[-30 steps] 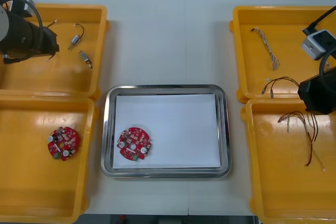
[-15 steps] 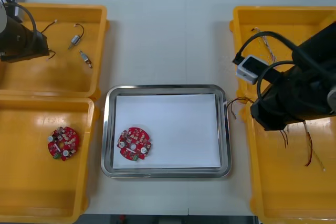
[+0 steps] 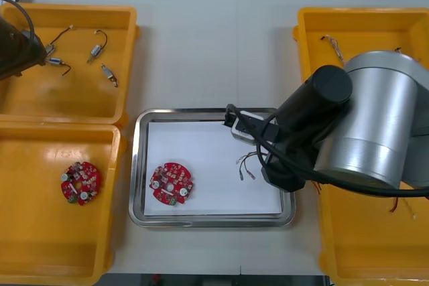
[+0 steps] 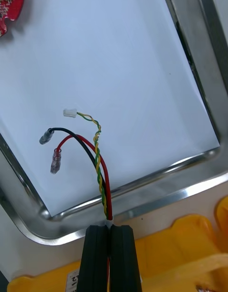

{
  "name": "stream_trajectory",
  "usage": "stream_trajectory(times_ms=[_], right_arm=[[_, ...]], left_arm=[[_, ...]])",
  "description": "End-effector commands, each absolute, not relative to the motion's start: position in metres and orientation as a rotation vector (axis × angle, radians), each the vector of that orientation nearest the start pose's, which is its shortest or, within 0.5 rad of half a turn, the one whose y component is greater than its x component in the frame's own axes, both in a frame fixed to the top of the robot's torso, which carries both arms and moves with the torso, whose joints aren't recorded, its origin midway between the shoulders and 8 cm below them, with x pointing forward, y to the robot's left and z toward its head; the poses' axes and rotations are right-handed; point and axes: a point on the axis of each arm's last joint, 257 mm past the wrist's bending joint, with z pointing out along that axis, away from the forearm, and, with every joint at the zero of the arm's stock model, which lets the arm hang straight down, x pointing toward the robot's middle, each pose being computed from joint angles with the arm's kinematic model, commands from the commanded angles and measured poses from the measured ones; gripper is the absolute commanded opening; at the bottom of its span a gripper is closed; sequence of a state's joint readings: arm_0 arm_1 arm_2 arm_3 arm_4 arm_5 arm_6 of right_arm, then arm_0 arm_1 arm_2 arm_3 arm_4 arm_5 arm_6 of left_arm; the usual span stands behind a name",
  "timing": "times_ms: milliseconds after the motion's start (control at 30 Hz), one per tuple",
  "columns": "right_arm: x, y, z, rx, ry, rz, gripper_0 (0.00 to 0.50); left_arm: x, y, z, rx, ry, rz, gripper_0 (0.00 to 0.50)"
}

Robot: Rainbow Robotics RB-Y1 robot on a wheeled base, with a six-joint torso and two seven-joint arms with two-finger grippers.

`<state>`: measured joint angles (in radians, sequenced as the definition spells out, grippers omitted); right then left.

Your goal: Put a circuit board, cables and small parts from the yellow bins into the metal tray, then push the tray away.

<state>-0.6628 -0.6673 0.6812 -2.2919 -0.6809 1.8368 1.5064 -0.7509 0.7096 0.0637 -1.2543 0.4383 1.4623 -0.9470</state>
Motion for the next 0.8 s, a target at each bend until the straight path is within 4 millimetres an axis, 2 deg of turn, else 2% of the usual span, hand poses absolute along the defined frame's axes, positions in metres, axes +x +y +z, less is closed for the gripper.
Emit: stream_trajectory(times_ms=[33,400,633,800], right_arm=[[0.366,-0.069,-0.209,-1.583,2.162,-0.237,0.0],[0.355,-0.017,-0.245,-1.723,2.08,-0.233,0.0],[0.351,-0.011,-0.265,-1.77,2.074,-0.225,0.0],[0.351,-0.013,-0.276,-1.79,2.073,-0.232,0.0]], left_arm=[[0.595,0.455,-0.095,-0.934,2.253,-0.044,0.5],[0.627,0.434,-0.08,-1.106,2.121,-0.222,0.5],[0.64,0.423,-0.082,-1.152,2.097,-0.293,0.5],[0.65,0.419,-0.093,-1.181,2.089,-0.319,0.5]])
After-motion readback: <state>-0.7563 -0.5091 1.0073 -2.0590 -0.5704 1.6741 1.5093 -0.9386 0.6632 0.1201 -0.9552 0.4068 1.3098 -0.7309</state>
